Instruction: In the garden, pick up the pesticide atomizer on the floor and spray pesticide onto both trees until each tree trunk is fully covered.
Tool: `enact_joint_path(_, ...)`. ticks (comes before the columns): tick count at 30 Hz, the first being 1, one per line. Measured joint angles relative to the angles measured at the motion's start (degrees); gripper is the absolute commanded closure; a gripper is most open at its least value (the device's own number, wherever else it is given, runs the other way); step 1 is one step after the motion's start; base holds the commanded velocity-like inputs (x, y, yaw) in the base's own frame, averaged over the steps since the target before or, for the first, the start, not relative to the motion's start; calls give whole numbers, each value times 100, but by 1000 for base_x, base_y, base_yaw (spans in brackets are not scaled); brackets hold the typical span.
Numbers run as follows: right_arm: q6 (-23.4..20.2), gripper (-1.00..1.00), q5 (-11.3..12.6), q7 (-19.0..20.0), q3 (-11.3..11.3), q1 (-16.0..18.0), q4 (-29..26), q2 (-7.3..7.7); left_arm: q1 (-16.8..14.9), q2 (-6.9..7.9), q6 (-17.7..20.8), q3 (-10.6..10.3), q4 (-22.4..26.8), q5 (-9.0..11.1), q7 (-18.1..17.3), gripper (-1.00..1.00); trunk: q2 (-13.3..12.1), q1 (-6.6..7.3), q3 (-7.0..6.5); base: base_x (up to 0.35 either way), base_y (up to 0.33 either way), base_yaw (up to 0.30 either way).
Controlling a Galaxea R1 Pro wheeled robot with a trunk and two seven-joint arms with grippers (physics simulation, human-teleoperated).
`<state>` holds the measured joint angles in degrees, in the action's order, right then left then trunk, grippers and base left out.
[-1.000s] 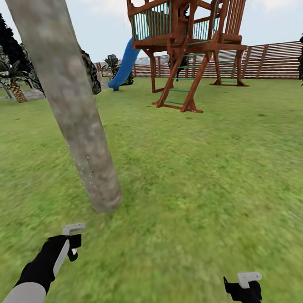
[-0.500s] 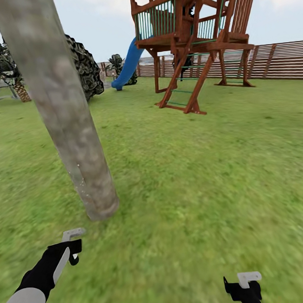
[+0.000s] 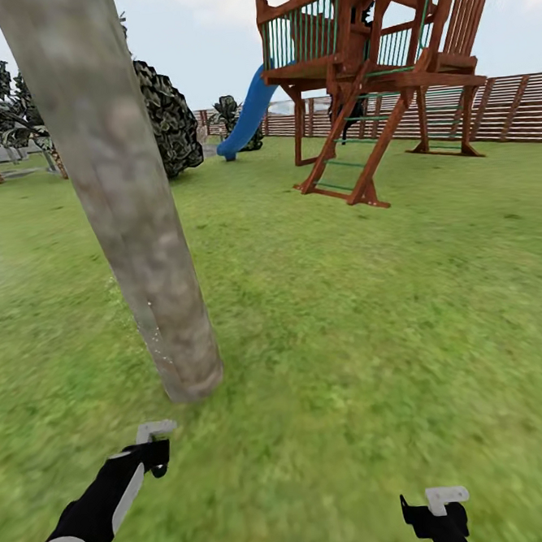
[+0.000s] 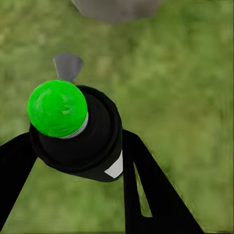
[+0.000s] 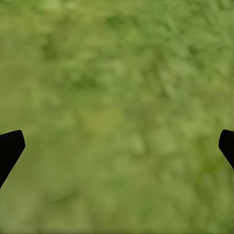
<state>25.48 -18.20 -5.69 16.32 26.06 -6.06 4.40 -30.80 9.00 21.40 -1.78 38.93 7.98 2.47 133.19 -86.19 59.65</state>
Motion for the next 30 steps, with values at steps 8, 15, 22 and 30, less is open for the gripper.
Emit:
enact_joint_path(8, -6, -100, 1, -2, 0, 0, 0, 0, 93, 4, -657, -58, 52, 32, -31, 100, 0, 0, -1, 0, -75, 0)
enact_joint_path(15, -6, -100, 0, -2, -2, 0, 0, 1, 93, -23, -659, -66, 58, 37, -24, 100, 0, 0, -1, 9, -267, 0)
enact_joint_path(22, -6, -100, 2, -2, -7, 1, 1, -8, 95, -26, -657, -53, 61, 35, -24, 100, 0, 3, -1, 189, -223, 155)
enact_joint_path(30, -6, -100, 0, -3, -7, 2, 1, -9, 95, -33, -651, 7, 60, 39, -9, 100, 0, 1, -1, 141, -232, 277)
